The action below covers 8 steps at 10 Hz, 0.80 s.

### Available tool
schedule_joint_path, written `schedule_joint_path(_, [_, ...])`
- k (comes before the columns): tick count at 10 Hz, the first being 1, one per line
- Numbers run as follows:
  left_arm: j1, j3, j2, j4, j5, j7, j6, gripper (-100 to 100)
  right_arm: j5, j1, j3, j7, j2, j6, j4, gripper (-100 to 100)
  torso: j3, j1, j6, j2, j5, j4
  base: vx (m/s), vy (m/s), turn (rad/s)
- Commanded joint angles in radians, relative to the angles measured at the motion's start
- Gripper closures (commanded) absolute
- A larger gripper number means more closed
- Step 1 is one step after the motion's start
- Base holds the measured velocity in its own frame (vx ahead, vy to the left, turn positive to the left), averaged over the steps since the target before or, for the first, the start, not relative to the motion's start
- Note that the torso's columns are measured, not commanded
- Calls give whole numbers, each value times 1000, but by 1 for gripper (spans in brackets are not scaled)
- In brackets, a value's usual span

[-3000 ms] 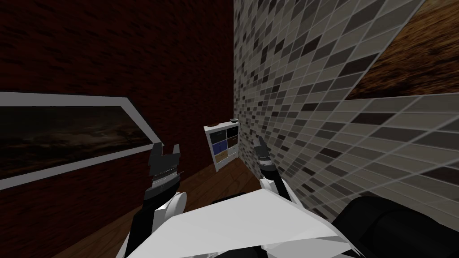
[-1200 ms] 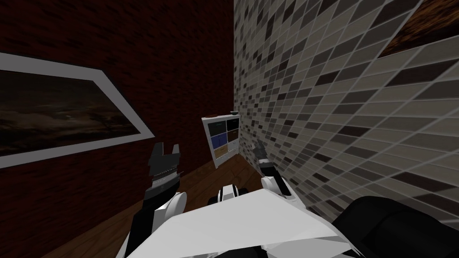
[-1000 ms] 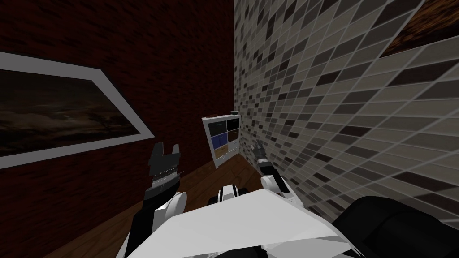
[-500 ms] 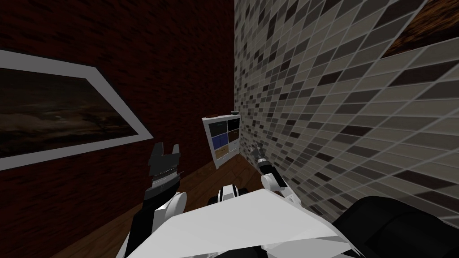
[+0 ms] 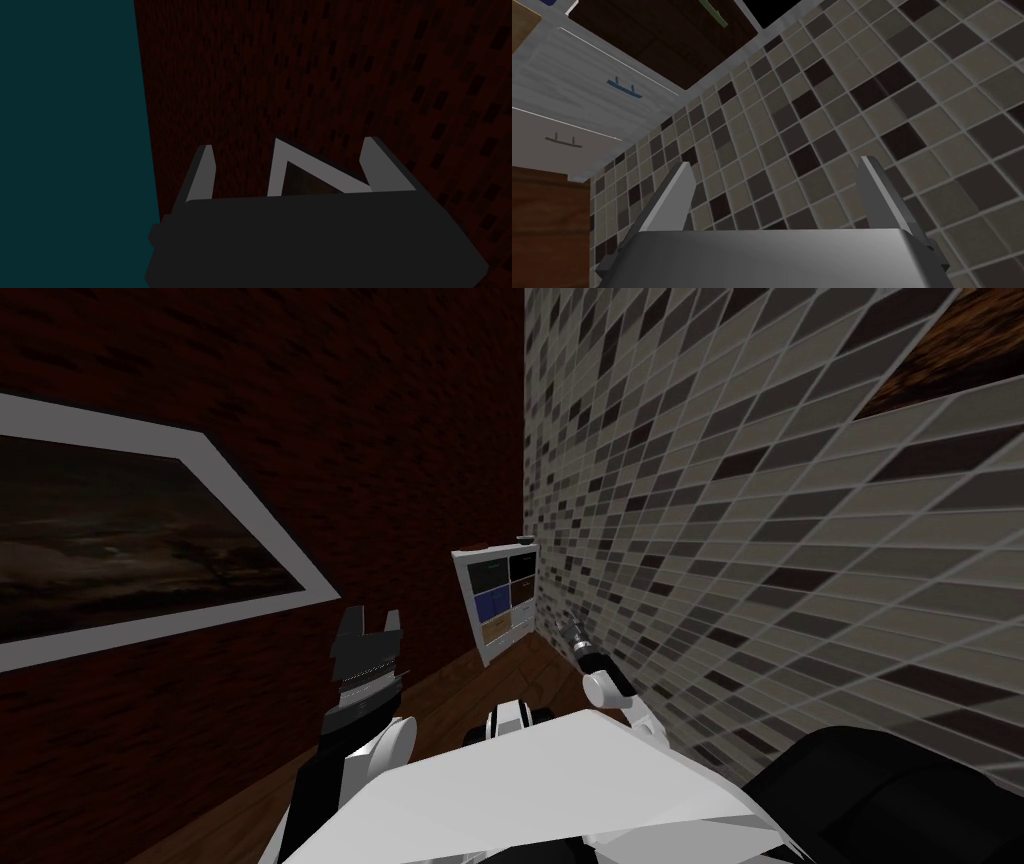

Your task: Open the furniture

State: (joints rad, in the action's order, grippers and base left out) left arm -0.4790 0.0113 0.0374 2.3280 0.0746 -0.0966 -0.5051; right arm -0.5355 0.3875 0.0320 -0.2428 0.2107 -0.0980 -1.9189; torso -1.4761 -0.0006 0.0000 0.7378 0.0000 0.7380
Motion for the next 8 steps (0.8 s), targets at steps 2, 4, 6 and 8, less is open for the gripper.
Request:
schedule_joint_path(2, [0,0,0,0,0,0,0,0,-105,-16,6,-36,8,71,37,-100,0,0,0,0,0,0,30,41,-29])
schedule_joint_path(4, [0,0,0,0,0,0,0,0,-166,-33,14,-68,15,124,71,-100,0,2,0,0,0,0,28,49,-25])
schedule_joint_path(6, [0,0,0,0,0,0,0,0,-215,-50,23,-100,20,177,106,-100,1,0,0,1,0,0,19,38,-16])
schedule_joint_path(8, [0,0,0,0,0,0,0,0,-274,-68,32,-131,24,225,140,-100,0,1,0,0,0,0,36,52,-25])
